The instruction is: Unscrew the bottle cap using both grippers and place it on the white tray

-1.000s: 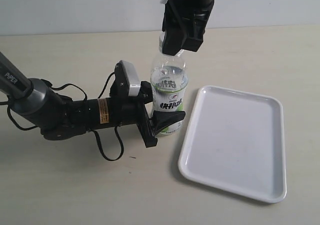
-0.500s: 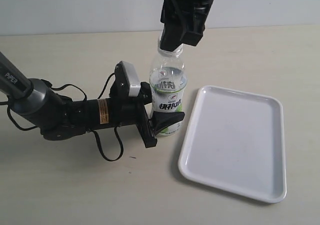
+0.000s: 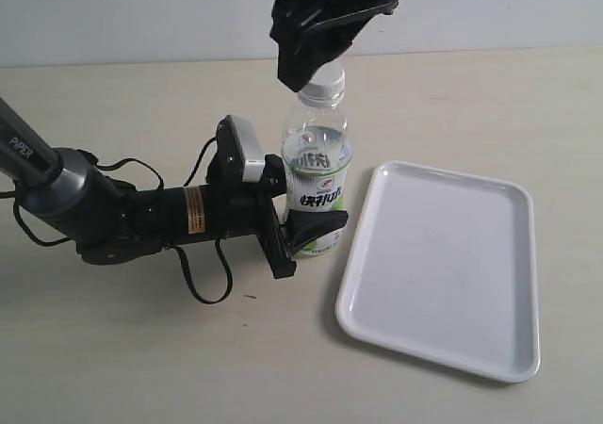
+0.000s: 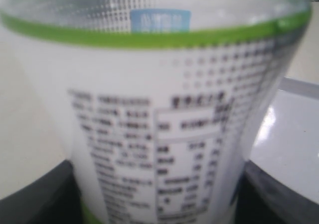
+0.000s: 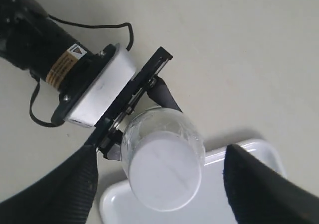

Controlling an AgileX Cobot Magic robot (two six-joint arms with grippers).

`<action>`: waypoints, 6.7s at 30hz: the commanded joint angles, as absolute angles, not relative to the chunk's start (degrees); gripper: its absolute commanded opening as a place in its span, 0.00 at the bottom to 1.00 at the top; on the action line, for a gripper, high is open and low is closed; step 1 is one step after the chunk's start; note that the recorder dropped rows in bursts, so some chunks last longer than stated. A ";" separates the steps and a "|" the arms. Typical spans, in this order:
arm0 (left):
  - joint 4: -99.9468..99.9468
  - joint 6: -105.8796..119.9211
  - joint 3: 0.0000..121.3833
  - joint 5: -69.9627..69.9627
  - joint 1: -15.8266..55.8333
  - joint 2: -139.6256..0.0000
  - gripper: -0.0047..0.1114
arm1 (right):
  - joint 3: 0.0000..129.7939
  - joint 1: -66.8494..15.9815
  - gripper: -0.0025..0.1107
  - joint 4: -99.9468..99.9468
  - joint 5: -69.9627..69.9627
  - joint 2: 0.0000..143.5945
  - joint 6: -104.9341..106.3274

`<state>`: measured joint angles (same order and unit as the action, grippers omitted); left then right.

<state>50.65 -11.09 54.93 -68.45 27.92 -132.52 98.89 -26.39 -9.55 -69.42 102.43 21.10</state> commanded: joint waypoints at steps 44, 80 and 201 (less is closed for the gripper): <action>50.82 -10.92 54.83 -66.35 28.04 -132.54 0.04 | 99.31 -26.30 0.02 -8.96 -69.96 104.82 40.85; 50.72 -10.95 54.83 -66.35 28.04 -132.54 0.04 | 91.81 -19.85 0.02 0.57 -69.96 87.79 19.22; 74.96 -48.66 54.60 -69.96 5.92 -118.87 0.04 | 60.43 -8.85 0.65 -8.96 -52.69 84.05 20.19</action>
<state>74.55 -45.15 54.83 -69.08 6.25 -121.12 60.02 -9.18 -9.69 -51.50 84.56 22.93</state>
